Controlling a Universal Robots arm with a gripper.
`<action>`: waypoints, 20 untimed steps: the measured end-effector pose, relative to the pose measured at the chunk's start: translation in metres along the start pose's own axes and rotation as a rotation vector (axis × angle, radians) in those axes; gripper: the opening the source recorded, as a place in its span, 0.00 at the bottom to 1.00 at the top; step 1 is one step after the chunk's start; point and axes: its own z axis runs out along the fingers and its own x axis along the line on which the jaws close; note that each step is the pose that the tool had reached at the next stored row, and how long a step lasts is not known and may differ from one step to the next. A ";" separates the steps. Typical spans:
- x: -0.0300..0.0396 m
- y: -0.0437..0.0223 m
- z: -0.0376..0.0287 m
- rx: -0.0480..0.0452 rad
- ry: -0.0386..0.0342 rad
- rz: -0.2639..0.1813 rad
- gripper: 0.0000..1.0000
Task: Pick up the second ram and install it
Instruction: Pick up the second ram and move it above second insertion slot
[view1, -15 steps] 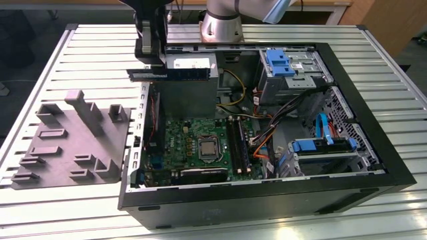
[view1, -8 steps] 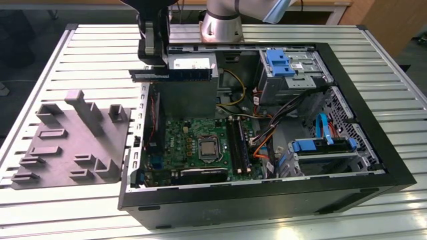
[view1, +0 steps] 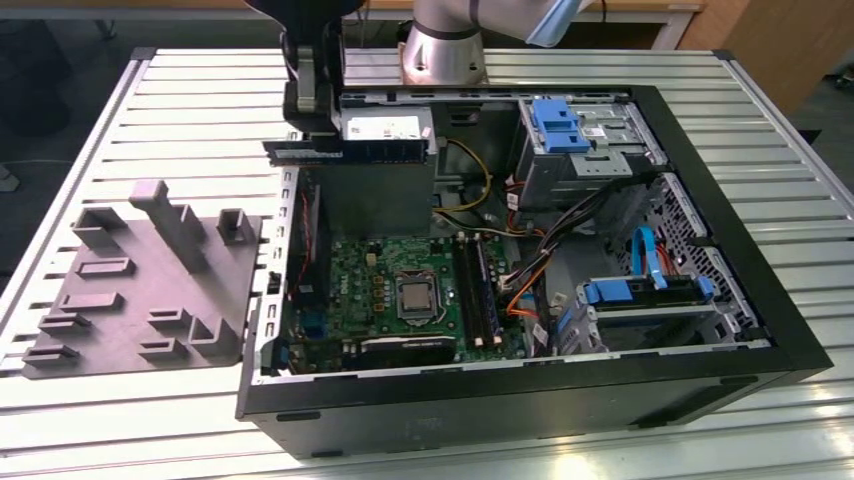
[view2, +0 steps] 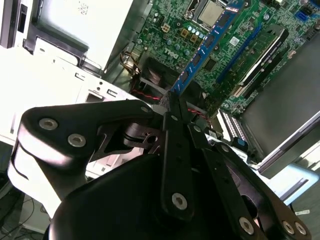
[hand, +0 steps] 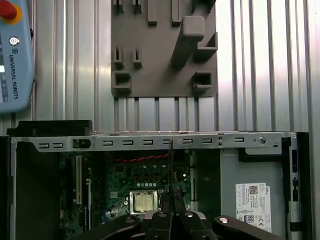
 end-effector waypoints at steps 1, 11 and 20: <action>0.0000 -0.0008 0.0002 0.0001 -0.0001 0.000 0.12; -0.0006 -0.0126 0.0027 0.0000 -0.0002 -0.001 0.12; -0.0007 -0.0195 0.0051 -0.0001 -0.0001 -0.001 0.12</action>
